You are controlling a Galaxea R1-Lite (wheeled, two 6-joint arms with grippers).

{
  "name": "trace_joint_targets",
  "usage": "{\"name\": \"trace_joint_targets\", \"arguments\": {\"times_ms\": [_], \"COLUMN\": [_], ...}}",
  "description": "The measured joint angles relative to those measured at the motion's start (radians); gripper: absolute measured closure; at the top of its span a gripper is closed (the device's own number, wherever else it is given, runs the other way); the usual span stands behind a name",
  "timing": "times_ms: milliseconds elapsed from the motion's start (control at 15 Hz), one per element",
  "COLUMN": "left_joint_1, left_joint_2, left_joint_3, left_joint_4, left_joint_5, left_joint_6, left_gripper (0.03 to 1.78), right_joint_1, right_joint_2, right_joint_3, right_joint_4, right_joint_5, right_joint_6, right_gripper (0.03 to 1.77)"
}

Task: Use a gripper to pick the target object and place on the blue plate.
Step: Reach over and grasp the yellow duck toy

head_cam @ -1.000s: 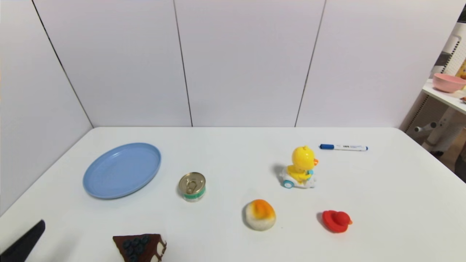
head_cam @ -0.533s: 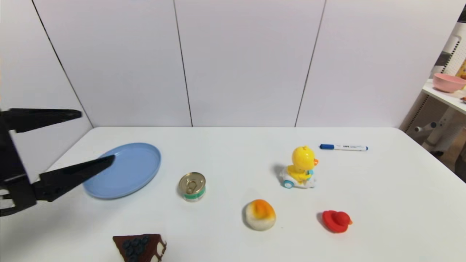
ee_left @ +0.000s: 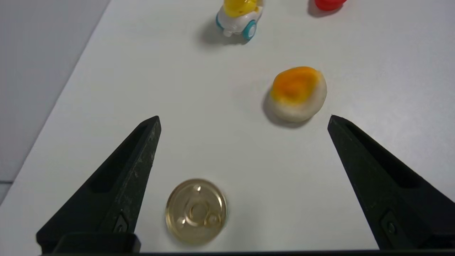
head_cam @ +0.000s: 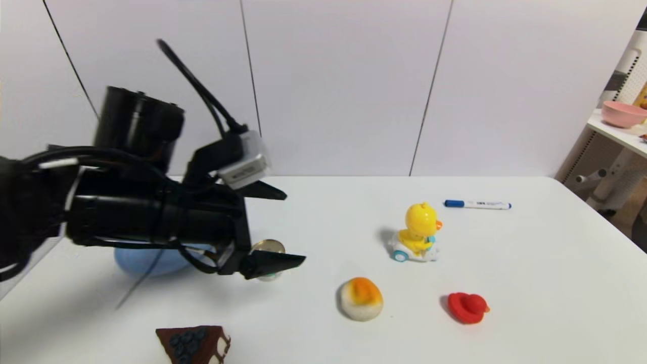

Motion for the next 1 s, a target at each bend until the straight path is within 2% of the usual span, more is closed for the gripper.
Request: {"name": "trace_joint_targets", "arguments": {"times_ms": [333, 733, 1000], "left_joint_1": [-0.069, -0.102, -0.121], "left_joint_2": [0.29, 0.499, 0.571], "left_joint_3": [-0.181, -0.313, -0.36], "left_joint_4": [-0.112, -0.261, -0.299], "left_joint_5": [-0.001, -0.011, -0.103], "left_joint_6": [-0.011, -0.151, -0.176], "left_gripper": [0.12, 0.12, 0.12], "right_joint_1": [0.0, 0.0, 0.0], "right_joint_2": [0.0, 0.0, 0.0], "right_joint_3": [0.0, 0.0, 0.0], "right_joint_4": [0.0, 0.0, 0.0], "right_joint_5": [0.0, 0.0, 0.0], "right_joint_6": [0.0, 0.0, 0.0], "right_gripper": [0.1, 0.1, 0.1]}}
